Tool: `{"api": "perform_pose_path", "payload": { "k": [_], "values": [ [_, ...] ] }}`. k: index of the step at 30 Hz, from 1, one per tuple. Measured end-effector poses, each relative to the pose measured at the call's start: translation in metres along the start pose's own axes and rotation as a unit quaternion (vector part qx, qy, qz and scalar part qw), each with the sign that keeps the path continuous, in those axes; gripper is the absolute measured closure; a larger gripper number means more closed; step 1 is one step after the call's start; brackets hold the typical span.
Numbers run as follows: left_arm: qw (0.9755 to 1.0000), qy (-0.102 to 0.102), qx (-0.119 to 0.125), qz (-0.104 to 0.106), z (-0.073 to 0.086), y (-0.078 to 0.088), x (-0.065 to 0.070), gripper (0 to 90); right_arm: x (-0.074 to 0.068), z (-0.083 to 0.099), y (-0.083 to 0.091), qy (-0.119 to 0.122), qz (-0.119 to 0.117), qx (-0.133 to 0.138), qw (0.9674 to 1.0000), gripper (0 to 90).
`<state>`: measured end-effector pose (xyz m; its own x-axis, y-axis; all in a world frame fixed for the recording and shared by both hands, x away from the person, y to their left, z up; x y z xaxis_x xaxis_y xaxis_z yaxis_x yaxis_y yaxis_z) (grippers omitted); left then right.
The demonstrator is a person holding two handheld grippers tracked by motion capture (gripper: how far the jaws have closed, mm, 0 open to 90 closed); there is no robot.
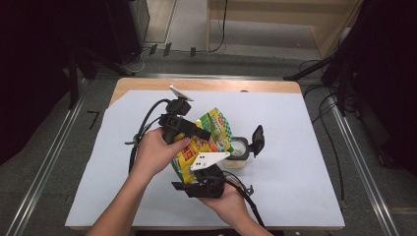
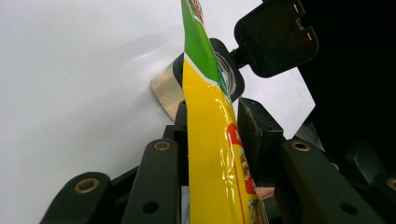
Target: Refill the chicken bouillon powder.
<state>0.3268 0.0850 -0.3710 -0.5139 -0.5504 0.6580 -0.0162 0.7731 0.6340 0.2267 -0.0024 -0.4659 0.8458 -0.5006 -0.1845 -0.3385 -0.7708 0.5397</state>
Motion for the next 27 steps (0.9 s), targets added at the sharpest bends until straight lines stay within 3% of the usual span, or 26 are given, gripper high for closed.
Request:
{"api": "perform_pose_path", "payload": {
  "k": [27],
  "values": [
    [1.0000,-0.003,-0.003,-0.001,-0.0001,-0.0006,-0.0001,70.0,0.0003,0.0005,0.0003,-0.002,0.000,-0.001,1.0000,64.2]
  ]
}}
Point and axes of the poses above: each handheld gripper's, and its own axes: y roughly backward along the jaws, z roughly out of its underside, x roughly to its right, the point moved 3 cm from there along -y, roughly forward along the jaws, and after that the axes turned 11 degrees about z, right-handed, at the moved point
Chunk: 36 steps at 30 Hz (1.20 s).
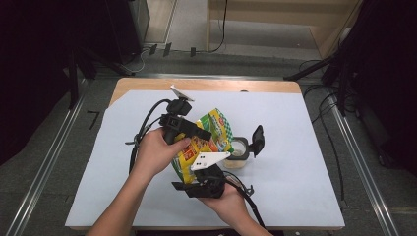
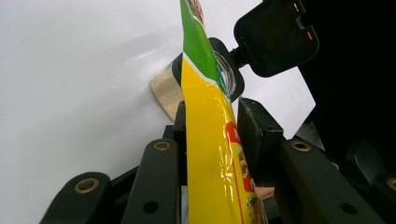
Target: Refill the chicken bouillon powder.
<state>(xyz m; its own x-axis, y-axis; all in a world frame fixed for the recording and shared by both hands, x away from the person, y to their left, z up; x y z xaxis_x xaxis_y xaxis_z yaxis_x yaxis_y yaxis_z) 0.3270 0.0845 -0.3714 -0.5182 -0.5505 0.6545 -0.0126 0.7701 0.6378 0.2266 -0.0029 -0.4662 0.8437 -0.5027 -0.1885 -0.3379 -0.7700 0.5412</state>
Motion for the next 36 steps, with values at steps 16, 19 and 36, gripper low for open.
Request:
{"api": "perform_pose_path", "payload": {
  "k": [16,19,36],
  "values": [
    [1.0000,0.002,0.002,0.000,-0.0002,0.0002,-0.0007,70.0,0.0001,-0.0002,0.0002,0.001,0.001,0.002,1.0000,64.1],
    [1.0000,0.002,0.003,0.001,-0.0003,0.0004,-0.0009,70.0,0.0002,-0.0002,0.0003,0.001,0.001,0.002,1.0000,64.1],
    [1.0000,0.001,0.007,-0.003,-0.0017,0.0004,-0.0015,70.3,0.0012,0.0001,0.0017,0.003,0.008,0.004,1.0000,64.0]
  ]
}}
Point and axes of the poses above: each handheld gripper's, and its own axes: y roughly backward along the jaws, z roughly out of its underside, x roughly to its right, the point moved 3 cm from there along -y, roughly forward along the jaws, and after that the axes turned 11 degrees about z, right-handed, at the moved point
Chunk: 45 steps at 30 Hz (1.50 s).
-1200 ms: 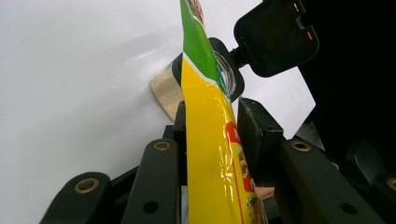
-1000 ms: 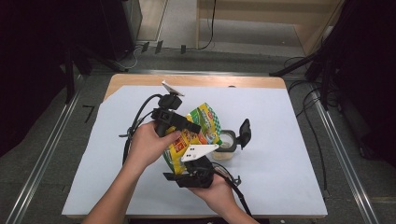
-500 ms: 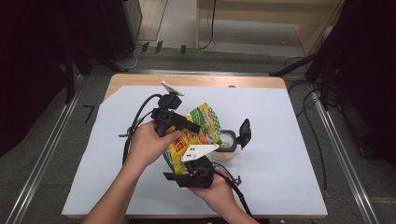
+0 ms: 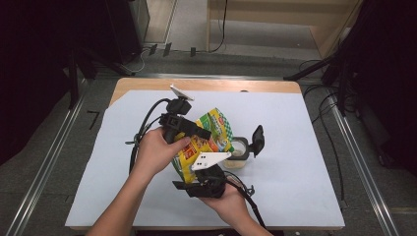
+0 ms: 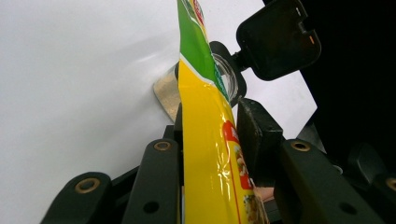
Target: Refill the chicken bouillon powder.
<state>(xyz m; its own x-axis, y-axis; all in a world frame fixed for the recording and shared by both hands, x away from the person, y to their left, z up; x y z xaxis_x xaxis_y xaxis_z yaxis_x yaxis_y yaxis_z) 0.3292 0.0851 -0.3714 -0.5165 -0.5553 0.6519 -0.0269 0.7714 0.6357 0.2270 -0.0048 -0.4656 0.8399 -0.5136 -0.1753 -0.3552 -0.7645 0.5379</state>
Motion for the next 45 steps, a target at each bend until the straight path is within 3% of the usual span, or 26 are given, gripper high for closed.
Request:
{"api": "perform_pose_path", "payload": {
  "k": [20,45],
  "values": [
    [0.9998,-0.020,-0.003,-0.003,-0.003,-0.010,0.011,70.5,0.003,0.003,0.002,-0.011,0.006,-0.003,0.9999,64.1],
    [0.9998,-0.018,-0.003,0.000,-0.004,-0.010,0.010,70.6,0.004,0.004,0.004,-0.013,0.006,-0.001,0.9999,64.1]
  ]
}}
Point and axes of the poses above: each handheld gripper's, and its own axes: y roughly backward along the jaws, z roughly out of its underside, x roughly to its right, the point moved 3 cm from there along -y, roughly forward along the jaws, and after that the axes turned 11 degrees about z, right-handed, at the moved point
